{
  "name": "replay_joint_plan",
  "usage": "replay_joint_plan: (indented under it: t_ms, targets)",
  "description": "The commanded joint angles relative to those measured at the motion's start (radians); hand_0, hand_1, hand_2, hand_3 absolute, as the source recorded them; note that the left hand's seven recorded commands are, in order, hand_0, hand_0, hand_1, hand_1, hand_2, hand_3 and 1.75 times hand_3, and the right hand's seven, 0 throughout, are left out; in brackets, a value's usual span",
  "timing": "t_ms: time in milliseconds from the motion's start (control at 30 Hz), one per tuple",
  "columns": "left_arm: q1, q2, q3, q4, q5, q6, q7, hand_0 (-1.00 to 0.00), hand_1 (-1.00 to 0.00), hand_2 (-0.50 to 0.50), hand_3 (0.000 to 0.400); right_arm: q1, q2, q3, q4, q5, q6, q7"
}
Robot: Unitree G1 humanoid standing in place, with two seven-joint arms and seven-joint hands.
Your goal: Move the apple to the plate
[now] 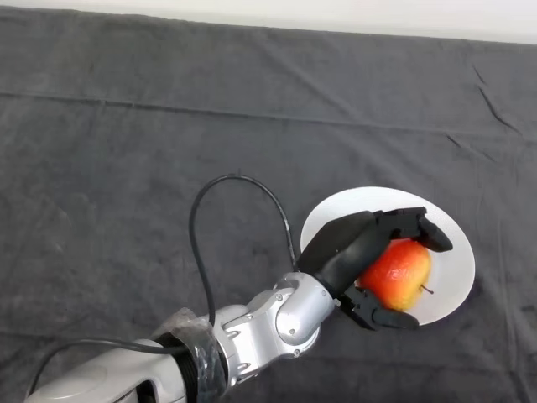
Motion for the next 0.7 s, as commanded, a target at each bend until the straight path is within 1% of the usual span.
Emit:
replay_joint_plan:
  t_ms: [33, 200, 400, 600, 700]
  targets:
    - [-0.103, -0.009, -0.021, 0.011, -0.018, 0.011, -0.016, 0.00, 0.00, 0.00, 0.000, 0.134, 0.093, -0.0101, 0.058, 0.0185, 0.034, -0.0015]
    - [-0.123, 0.002, 0.012, 0.002, -0.031, 0.014, -0.026, 0.00, 0.00, 0.00, 0.000, 0.134, 0.093, -0.0108, 0.058, 0.0175, 0.034, -0.0017]
    - [-0.130, 0.030, 0.071, -0.028, -0.033, 0.001, -0.010, 0.00, 0.00, 0.00, 0.000, 0.134, 0.093, -0.0115, 0.058, 0.0166, 0.034, -0.0019]
    - [-0.124, 0.074, 0.148, -0.063, -0.023, -0.028, 0.018, 0.00, 0.00, 0.00, 0.000, 0.134, 0.093, -0.0121, 0.058, 0.0159, 0.034, -0.0021]
    - [-0.118, 0.106, 0.195, -0.085, -0.017, -0.044, 0.031, 0.00, 0.00, 0.00, 0.000, 0.134, 0.093, -0.0123, 0.058, 0.0156, 0.035, -0.0022]
